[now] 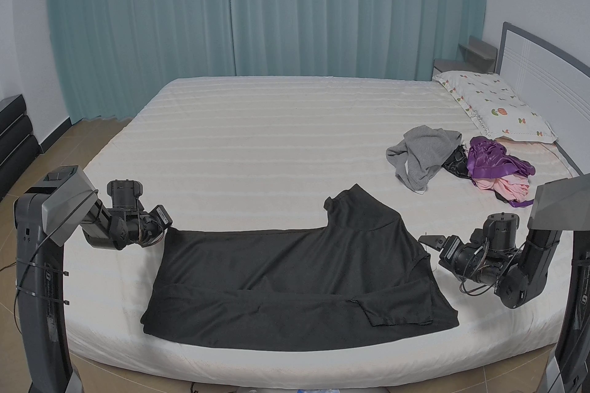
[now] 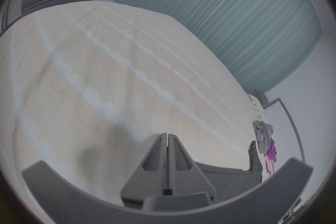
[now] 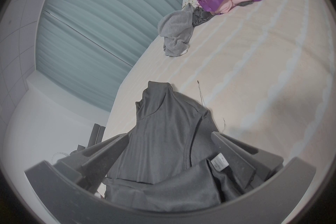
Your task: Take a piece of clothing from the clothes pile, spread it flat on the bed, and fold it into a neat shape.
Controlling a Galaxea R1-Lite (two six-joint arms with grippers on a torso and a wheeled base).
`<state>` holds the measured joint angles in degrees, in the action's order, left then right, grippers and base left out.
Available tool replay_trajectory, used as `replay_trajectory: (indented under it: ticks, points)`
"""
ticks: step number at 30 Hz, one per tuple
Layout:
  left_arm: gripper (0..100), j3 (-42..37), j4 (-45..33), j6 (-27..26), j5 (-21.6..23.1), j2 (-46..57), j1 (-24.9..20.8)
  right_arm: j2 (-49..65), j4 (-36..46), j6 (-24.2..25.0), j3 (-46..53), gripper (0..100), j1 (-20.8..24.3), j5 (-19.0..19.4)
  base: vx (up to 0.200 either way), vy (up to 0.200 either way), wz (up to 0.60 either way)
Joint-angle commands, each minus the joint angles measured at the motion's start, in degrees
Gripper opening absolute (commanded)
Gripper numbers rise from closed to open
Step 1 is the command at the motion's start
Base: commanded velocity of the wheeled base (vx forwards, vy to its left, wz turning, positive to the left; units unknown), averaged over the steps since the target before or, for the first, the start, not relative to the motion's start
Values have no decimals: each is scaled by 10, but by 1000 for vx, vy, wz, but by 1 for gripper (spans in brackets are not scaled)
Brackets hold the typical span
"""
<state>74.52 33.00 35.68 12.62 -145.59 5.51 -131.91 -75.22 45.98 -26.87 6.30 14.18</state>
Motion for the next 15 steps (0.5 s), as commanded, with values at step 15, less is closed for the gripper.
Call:
replay_trajectory:
  ticks: [15]
  points:
    - [0,-16,9,50,8,33,20,-56,203,-71,-269,100,11,5,0,0,0]
